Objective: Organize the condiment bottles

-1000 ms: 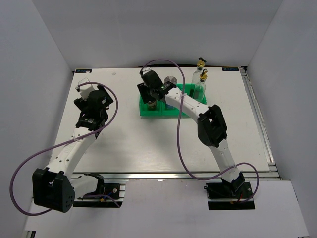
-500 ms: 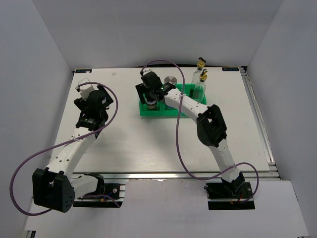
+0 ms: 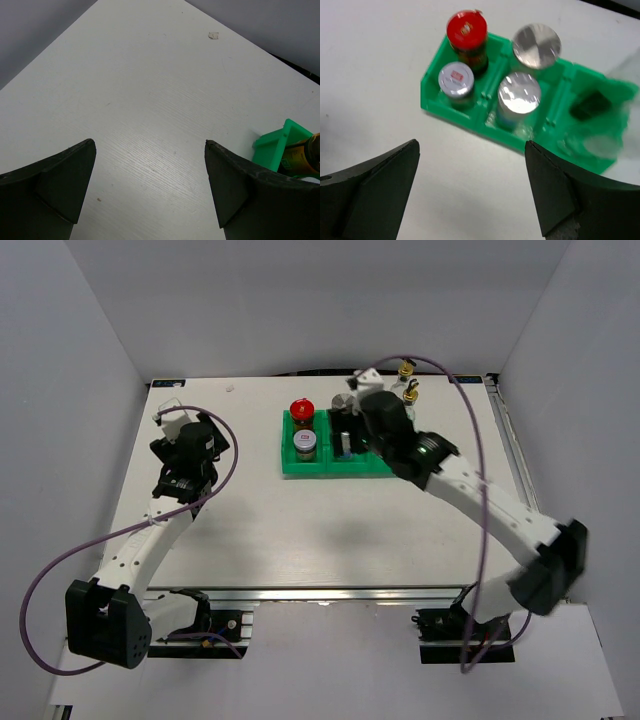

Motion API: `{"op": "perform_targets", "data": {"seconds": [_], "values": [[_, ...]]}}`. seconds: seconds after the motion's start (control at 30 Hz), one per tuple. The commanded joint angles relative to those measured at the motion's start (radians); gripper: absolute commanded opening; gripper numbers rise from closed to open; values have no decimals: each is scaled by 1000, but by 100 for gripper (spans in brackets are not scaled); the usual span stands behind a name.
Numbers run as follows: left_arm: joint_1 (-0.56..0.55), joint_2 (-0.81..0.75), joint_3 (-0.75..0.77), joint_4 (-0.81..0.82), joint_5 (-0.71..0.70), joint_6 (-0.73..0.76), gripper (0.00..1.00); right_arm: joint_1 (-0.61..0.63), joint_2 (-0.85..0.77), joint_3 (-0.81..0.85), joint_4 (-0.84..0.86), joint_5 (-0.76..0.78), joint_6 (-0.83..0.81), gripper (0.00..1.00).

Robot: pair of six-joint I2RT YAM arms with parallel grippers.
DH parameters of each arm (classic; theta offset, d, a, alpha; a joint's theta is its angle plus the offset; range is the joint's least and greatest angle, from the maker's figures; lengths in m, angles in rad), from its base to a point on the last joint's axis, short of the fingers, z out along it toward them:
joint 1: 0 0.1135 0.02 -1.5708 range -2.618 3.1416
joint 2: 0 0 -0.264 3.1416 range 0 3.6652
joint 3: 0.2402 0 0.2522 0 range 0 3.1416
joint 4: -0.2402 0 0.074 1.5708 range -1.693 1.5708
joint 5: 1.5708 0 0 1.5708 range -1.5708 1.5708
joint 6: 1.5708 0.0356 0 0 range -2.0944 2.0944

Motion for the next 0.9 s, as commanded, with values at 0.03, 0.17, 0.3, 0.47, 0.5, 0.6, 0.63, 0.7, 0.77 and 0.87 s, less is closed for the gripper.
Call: {"op": "perform_targets", "data": {"seconds": [0.03,0.17,0.3,0.47,0.5,0.6,0.63,0.7,0.77,0.87], "values": [[4,-28,20,-31,17,-14,98,-5,-260,-327,15,25,65,89],[4,-28,15,-36,48,-25,98,-58,-461,-580,-37,138,168,89],[4,-36,0,-33,59,-25,98,-301,-651,-832,-21,-16,255,89],[4,-51,-17,-2,83,-15,98,-388,-778,-929,-33,100,320,89],[2,-50,-17,1,86,-15,98,-388,-799,-927,-22,108,321,89],[4,-47,-12,-8,90,-15,98,-388,-833,-934,21,123,349,89],[4,-48,-14,-11,91,-15,98,-388,-842,-944,54,122,354,89],[4,-54,-20,-3,90,-15,98,-390,-863,-955,84,140,360,89],[4,-57,-23,0,88,-15,98,-388,-882,-969,104,158,361,89],[4,-50,-19,0,88,-16,98,-388,-916,-983,117,166,355,89]]}}
